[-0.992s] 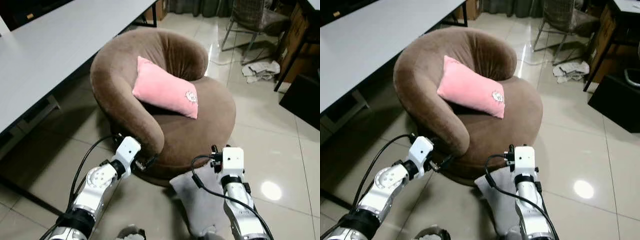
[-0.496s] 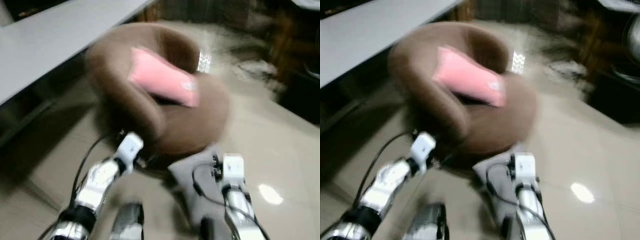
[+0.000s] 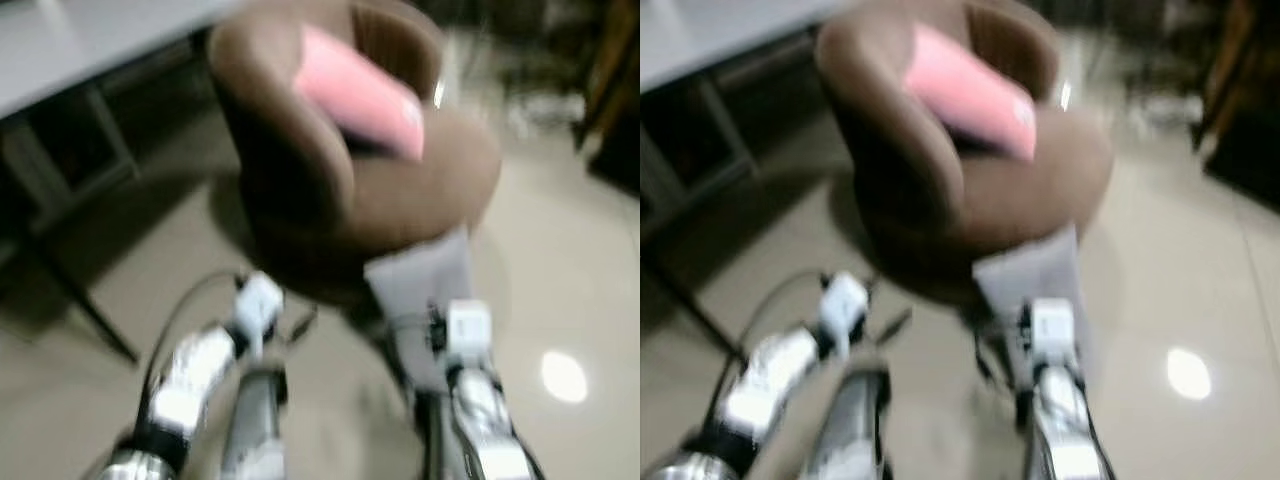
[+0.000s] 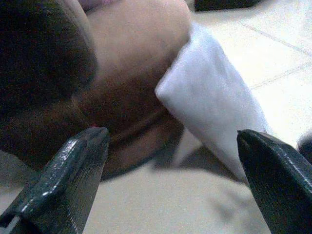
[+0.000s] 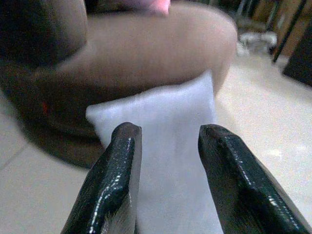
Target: Move the pillow to the sofa from floor
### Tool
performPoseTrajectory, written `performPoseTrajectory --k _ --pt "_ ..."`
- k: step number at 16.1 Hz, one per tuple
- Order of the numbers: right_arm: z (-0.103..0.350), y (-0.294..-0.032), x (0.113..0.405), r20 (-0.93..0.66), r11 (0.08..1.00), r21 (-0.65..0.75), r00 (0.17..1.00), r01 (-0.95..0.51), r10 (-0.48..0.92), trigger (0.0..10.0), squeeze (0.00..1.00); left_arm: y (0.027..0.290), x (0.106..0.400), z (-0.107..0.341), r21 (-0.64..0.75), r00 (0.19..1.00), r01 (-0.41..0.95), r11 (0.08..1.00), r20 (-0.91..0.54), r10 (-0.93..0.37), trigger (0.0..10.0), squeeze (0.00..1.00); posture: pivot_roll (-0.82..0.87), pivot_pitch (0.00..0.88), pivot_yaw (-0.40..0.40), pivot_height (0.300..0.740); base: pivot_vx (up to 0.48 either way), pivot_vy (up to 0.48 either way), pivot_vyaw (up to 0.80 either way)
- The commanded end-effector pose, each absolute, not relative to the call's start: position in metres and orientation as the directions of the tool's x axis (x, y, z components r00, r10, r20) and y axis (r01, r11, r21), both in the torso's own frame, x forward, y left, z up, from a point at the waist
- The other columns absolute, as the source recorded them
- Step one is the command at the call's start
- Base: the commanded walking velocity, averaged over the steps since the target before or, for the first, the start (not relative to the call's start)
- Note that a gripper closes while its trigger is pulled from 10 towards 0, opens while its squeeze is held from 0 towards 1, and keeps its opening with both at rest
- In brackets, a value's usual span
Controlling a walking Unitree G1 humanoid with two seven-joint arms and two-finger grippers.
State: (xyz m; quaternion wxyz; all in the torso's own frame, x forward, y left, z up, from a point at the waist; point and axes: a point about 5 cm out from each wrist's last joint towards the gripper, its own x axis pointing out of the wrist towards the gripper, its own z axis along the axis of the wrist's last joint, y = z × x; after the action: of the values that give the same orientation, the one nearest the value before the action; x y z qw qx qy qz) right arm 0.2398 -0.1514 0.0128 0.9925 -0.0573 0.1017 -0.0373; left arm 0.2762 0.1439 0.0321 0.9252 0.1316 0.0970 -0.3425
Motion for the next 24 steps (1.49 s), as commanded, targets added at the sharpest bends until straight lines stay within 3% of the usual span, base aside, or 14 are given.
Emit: performPoseTrajectory --k 1,9,17,24 --pt "0.0146 -0.1487 0.2414 -0.191 0.992 -0.108 0.978 0.06 -0.08 10.0 0.0 0.1428 0.2834 0.0406 0.202 0.75 0.659 0.725 -0.25 -0.612 10.0 0.0 0.0 0.055 0.089 0.491 0.0 0.0 0.0" --pt "0.0131 -0.1535 0.2404 -0.196 0.986 -0.144 0.974 0.082 -0.11 10.0 0.0 0.1438 0.2839 0.0404 0.21 0.756 0.652 0.728 -0.251 -0.604 10.0 0.0 0.0 0.055 0.084 0.486 0.0 0.0 0.0" --pt "0.0124 -0.1524 0.2403 -0.198 0.988 -0.141 0.976 0.063 -0.09 10.0 0.0 0.1424 0.2827 0.0385 0.217 0.78 0.623 0.752 -0.245 -0.576 10.0 0.0 0.0 0.048 0.073 0.486 0.0 0.0 -0.5" --pt "0.0128 -0.1501 0.2409 -0.197 0.985 -0.166 0.978 0.041 -0.074 10.0 0.0 0.1427 0.2839 0.0388 0.226 0.792 0.607 0.762 -0.244 -0.559 10.0 0.0 0.01 0.053 0.069 0.468 0.0 0.0 0.0"
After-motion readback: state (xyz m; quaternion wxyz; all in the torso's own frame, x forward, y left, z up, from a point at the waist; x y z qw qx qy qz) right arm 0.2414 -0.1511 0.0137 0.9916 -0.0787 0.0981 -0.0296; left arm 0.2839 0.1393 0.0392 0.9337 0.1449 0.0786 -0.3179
